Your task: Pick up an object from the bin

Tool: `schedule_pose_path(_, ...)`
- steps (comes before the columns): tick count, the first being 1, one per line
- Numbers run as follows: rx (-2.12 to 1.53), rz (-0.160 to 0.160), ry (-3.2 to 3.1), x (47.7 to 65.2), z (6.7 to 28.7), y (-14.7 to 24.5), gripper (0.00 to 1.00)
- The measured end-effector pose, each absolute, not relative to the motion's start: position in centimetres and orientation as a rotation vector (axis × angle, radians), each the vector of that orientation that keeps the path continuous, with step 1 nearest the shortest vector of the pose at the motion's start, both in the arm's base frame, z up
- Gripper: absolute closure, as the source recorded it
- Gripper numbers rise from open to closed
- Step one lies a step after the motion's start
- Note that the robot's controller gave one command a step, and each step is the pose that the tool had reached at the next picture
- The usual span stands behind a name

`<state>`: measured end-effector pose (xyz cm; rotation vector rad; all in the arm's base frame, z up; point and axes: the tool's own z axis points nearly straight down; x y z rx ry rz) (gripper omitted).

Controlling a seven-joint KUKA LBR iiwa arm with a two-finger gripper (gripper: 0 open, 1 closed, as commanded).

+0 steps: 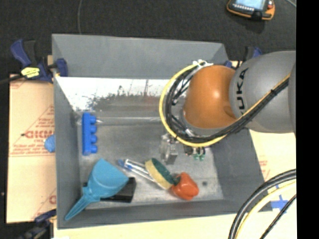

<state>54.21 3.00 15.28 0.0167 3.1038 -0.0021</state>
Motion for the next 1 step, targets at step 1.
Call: schedule_pose_path(1,-0.015,-0.002,3.103,48.33,11.97,5.43,0.00)
